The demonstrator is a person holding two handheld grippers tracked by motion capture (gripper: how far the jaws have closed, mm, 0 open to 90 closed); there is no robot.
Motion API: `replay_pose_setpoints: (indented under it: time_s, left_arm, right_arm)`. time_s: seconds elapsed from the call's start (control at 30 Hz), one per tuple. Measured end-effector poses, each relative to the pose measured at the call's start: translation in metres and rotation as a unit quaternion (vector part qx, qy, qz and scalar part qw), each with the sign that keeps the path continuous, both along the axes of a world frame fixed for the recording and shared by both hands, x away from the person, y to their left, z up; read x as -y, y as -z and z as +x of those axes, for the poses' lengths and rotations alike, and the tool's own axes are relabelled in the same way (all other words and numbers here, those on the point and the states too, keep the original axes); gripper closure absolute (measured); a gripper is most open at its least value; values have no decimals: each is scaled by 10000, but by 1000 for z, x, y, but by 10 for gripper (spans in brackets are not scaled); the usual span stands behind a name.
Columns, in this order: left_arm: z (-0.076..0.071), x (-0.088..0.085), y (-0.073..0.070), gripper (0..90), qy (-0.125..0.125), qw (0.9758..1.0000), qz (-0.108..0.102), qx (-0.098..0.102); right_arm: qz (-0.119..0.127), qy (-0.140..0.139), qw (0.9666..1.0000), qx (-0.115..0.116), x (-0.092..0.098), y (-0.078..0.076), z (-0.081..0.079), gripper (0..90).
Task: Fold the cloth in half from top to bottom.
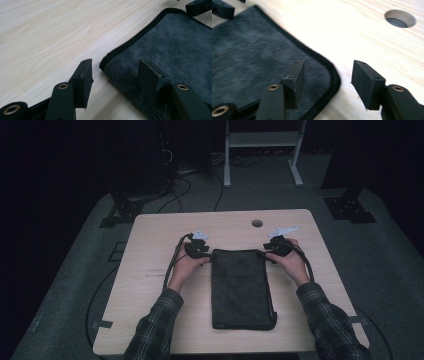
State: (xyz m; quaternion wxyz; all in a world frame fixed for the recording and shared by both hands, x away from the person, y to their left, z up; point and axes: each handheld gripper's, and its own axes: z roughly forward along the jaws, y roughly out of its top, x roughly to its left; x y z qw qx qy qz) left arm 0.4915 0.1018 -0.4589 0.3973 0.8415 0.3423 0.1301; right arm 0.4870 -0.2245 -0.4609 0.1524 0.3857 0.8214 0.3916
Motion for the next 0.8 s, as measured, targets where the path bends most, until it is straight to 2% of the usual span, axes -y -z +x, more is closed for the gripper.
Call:
replay_pose_setpoints:
  time_s: [0.1,0.33,0.47,0.57,0.67,0.73,0.8]
  left_arm:
    - [5,3,5,456,-4,10000,-6,-49]
    - [10,6,10,483,87,9996,228,-103]
    - [10,7,14,554,154,9996,138,-195]
    - [9,9,13,633,228,9994,131,-225]
    - [9,8,13,751,293,9989,28,-352]
    - [8,9,13,793,303,9989,16,-367]
    - [8,10,13,814,273,9989,14,-388]
  right_arm:
    - [79,9,9999,-115,0,9,5,431]
    - [139,-196,9996,-155,-3,20,7,422]
    - [88,-282,9995,-54,-3,21,7,439]
    - [68,-377,9993,-9,-4,21,5,507]
    - [99,-412,9990,-119,-5,20,4,630]
    - [120,-450,9987,-221,-8,18,2,719]
    - [110,-444,9986,-268,-9,18,2,756]
